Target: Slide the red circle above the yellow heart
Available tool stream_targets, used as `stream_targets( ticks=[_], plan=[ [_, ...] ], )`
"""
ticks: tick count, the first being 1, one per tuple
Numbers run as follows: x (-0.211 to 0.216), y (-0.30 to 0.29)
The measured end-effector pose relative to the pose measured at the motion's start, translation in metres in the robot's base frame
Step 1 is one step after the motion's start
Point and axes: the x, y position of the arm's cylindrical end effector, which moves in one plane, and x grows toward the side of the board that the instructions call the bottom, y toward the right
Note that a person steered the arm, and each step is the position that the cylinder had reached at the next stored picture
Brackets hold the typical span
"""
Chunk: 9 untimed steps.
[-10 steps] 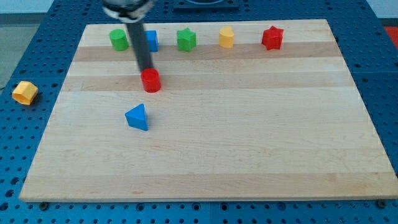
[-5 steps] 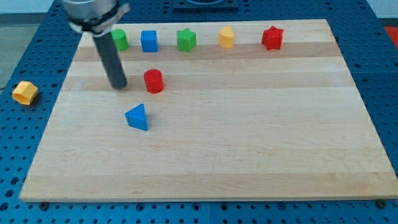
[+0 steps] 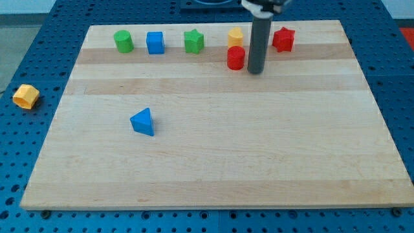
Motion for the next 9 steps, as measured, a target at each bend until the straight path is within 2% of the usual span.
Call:
stream_targets(
  ticks=[1,2,5,7,9],
  plan=[
    [-0.010,-0.033],
    [-0.043,-0.066],
    [-0.059,-0.042],
    [-0.070,0.006],
    [-0.065,0.004]
  ],
)
